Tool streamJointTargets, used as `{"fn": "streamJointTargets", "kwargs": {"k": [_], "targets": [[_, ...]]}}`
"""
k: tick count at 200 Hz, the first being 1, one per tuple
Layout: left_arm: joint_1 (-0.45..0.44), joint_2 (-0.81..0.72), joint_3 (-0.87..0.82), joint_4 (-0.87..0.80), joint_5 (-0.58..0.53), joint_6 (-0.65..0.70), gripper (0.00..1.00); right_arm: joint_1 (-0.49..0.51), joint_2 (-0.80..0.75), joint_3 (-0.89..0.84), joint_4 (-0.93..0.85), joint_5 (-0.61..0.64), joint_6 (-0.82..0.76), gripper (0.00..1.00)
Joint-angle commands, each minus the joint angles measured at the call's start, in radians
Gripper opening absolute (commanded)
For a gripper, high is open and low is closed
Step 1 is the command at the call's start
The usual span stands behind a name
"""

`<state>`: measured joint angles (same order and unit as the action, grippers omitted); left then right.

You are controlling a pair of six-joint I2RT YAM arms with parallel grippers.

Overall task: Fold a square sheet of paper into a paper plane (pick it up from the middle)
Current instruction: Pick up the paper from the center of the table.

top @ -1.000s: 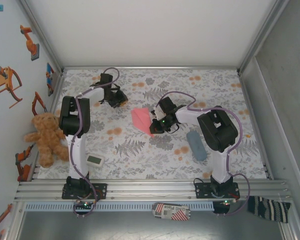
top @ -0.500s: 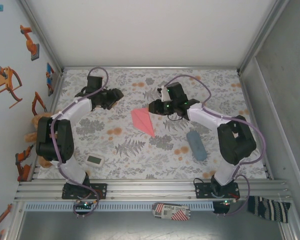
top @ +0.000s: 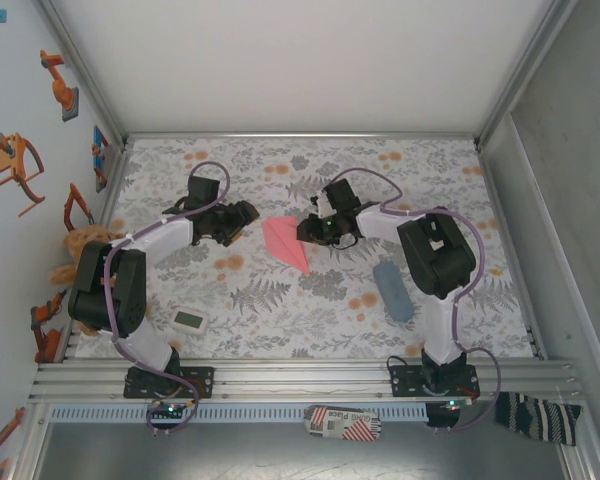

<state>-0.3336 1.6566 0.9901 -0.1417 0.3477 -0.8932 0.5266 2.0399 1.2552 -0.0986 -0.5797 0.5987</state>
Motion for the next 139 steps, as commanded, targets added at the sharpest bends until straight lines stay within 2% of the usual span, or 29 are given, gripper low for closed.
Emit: {"fn": "streamJointTargets", "kwargs": {"k": [1, 45, 85, 118, 139], "targets": [[-0.008, 0.008, -0.003, 0.040, 0.002, -0.030, 0.70, 0.001, 0.009, 0.036, 0.015, -0.048, -0.015, 0.25], [-0.014, 0.021, 0.016, 0.046, 0.011, -0.036, 0.72, 0.001, 0.035, 0.051, 0.039, -0.085, -0.011, 0.17], [0.002, -0.034, 0.014, 0.004, -0.038, -0.021, 0.73, 0.000, -0.003, 0.039, 0.099, -0.102, -0.013, 0.03], [0.022, -0.131, -0.014, 0.049, -0.022, -0.010, 0.77, -0.024, -0.110, -0.010, 0.261, -0.141, 0.074, 0.01], [0.014, -0.189, -0.046, 0.145, 0.026, -0.026, 0.80, -0.047, -0.172, -0.036, 0.377, -0.178, 0.164, 0.01]]}}
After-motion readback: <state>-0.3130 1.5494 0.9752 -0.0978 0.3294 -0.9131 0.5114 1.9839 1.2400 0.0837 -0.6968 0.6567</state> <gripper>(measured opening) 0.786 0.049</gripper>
